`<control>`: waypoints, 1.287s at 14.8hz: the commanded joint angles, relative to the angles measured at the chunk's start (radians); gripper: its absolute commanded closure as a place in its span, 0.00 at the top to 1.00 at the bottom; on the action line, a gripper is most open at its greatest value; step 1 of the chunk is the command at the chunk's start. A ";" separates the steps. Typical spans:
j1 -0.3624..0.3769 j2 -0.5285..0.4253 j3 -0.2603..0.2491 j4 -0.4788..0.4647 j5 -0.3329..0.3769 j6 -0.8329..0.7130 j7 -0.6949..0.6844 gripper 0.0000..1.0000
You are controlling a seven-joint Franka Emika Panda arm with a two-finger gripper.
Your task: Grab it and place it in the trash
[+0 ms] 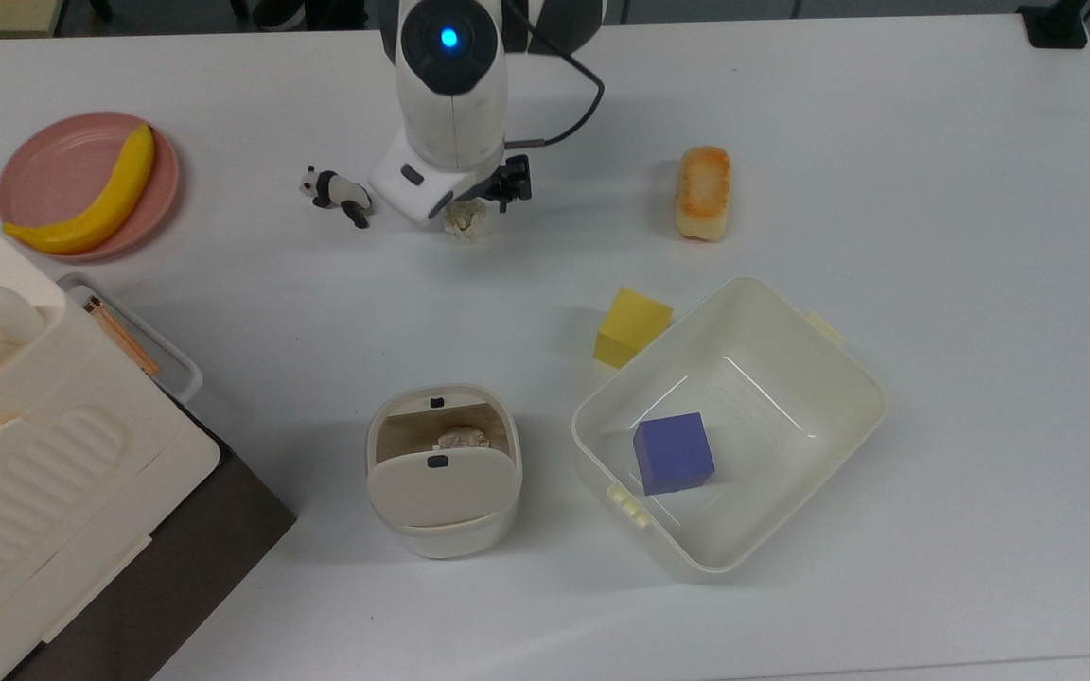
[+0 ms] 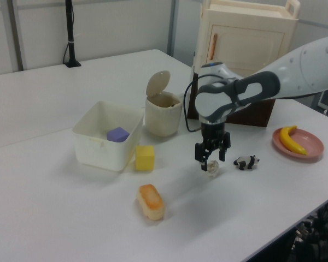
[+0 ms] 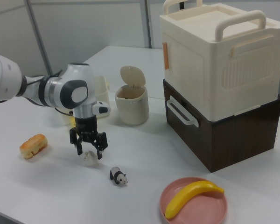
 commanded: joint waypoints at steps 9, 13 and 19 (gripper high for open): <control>0.009 0.013 -0.006 0.199 -0.020 -0.049 0.008 0.18; 0.007 0.019 -0.008 0.313 -0.019 -0.018 0.015 0.18; -0.014 0.027 -0.009 0.356 0.000 0.300 0.020 0.19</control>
